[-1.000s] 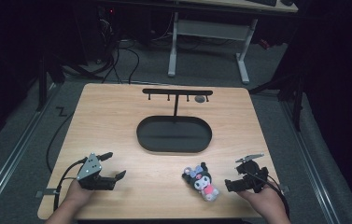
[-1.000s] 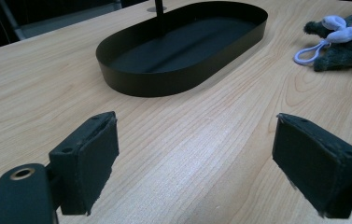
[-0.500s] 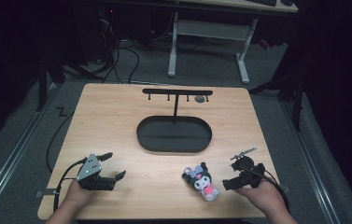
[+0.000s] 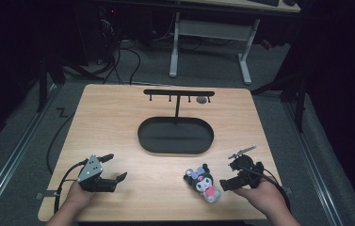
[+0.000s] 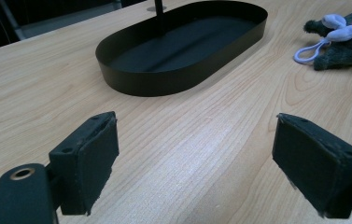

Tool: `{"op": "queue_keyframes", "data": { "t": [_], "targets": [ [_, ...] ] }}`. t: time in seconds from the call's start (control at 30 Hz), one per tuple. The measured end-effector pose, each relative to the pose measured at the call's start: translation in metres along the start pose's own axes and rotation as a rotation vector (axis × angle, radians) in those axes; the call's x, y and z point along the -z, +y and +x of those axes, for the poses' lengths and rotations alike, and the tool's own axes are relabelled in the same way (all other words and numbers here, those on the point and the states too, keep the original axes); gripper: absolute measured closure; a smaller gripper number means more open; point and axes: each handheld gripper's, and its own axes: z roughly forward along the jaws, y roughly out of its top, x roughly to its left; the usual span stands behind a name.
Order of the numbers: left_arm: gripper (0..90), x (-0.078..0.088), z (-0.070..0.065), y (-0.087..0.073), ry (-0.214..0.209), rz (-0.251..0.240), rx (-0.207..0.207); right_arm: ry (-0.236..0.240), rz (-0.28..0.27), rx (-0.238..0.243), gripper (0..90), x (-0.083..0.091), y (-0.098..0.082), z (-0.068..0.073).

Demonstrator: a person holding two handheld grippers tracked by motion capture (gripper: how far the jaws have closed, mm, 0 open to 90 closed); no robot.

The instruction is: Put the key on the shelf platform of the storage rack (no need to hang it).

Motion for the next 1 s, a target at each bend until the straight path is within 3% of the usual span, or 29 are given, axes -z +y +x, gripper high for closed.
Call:
{"op": "queue_keyframes", "data": {
  "t": [0.43,0.63,0.67,1.0],
  "targets": [
    [15.4,0.0,0.0,0.0,-0.001,-0.002,0.005,0.054,-0.027,0.096,0.0,0.003,0.009,0.037],
    [15.4,0.0,0.0,0.0,-0.002,-0.002,0.006,0.08,0.009,0.147,0.0,-0.011,0.009,0.057],
    [15.4,0.0,0.0,0.0,-0.002,-0.001,0.004,0.085,0.017,0.137,0.0,-0.014,0.008,0.059],
    [15.4,0.0,0.001,0.0,-0.003,-0.003,0.009,0.109,0.078,0.153,1.7,-0.037,0.001,0.068]
  ]
}}
